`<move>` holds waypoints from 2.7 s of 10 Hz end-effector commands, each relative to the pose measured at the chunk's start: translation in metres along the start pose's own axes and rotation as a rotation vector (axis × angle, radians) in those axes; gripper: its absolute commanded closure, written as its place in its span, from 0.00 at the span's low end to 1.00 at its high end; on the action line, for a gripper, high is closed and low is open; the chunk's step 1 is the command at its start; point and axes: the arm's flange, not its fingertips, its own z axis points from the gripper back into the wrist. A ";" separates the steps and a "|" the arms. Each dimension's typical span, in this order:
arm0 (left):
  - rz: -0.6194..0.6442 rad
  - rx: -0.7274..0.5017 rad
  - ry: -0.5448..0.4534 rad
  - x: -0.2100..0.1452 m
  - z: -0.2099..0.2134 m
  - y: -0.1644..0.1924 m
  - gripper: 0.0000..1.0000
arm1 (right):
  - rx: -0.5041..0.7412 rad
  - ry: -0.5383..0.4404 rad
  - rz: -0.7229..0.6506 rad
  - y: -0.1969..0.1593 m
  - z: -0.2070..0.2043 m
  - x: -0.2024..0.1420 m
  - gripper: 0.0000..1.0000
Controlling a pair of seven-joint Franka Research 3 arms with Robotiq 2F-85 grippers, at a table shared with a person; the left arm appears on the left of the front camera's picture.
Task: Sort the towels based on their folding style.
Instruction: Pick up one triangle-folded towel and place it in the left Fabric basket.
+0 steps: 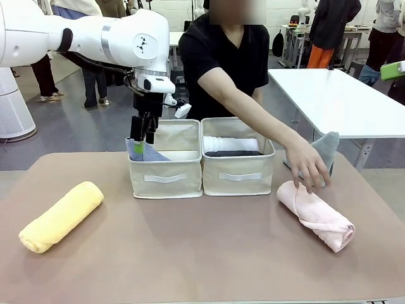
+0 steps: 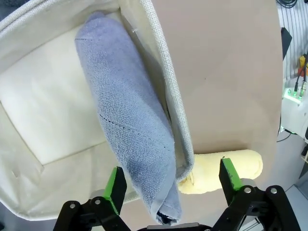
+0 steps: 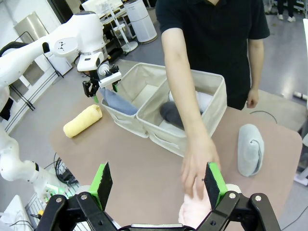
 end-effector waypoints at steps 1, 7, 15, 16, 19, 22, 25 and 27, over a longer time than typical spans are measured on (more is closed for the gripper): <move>-0.019 -0.008 -0.022 -0.007 0.005 -0.009 0.00 | 0.030 -0.006 0.010 -0.001 -0.002 -0.001 0.00; 0.197 0.373 -0.290 -0.134 0.105 -0.107 0.00 | 0.030 -0.006 0.010 -0.001 -0.002 -0.001 0.00; 0.619 0.461 -0.908 -0.389 0.061 -0.238 0.00 | 0.030 -0.006 0.010 -0.001 -0.002 -0.001 0.00; 0.636 0.446 -0.909 -0.399 0.056 -0.238 0.00 | 0.030 -0.006 0.010 -0.001 -0.002 -0.001 0.00; 0.662 0.424 -0.916 -0.405 0.050 -0.233 0.00 | 0.030 -0.006 0.010 -0.001 -0.002 -0.001 0.00; 0.681 0.404 -0.879 -0.399 0.054 -0.228 0.00 | 0.030 -0.006 0.010 -0.001 -0.002 -0.001 0.00; 0.665 0.412 -0.880 -0.400 0.049 -0.228 0.00 | 0.030 -0.006 0.010 -0.001 -0.002 -0.001 0.00; 0.671 0.414 -0.879 -0.399 0.051 -0.228 0.00 | 0.030 -0.006 0.010 -0.001 -0.002 -0.001 0.00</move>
